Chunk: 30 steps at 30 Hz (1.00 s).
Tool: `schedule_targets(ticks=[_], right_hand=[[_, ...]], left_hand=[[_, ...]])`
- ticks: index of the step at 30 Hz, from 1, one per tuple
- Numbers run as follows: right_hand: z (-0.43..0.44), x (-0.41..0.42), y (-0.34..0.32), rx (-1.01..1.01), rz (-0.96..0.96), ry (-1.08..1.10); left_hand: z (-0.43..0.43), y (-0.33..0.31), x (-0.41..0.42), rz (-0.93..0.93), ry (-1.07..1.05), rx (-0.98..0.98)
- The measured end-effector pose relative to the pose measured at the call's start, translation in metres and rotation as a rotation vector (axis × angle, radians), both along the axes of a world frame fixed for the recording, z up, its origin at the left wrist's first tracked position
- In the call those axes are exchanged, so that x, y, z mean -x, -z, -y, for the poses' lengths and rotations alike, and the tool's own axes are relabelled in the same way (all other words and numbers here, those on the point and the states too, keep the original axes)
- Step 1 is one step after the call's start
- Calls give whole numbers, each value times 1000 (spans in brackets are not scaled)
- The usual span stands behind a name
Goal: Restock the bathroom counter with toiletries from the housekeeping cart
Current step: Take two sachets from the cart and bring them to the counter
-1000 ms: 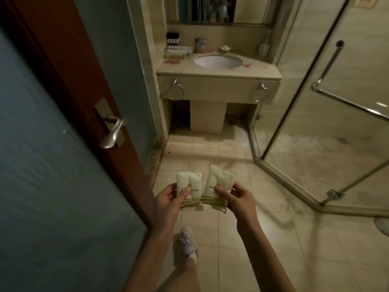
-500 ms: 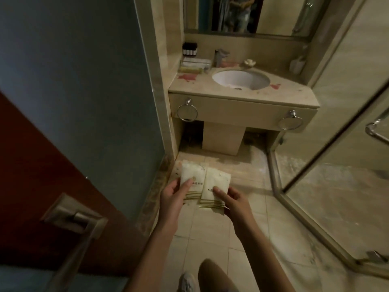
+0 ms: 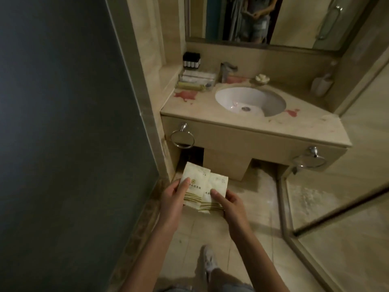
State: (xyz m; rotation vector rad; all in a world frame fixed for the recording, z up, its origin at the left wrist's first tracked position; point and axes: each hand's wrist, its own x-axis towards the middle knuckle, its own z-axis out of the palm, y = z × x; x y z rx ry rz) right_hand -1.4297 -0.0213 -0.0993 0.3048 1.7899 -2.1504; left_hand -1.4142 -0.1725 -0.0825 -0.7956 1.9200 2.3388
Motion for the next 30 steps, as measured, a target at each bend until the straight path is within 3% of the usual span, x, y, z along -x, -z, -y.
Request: schedule_targets(ticks=[5,12,20,30], right_hand=[[-24,106,-18,-4,-41,1],[-29,198,-1,15,65,39],[6,297,12,5,112,2],[96,498,5,-46,84,2]], left_hand=[[-18,-3,95,-1,-9,22],[-11,2,171,67,-115,24],[28,20,270,103,-139,69],[123,27,471,80,-16,209]])
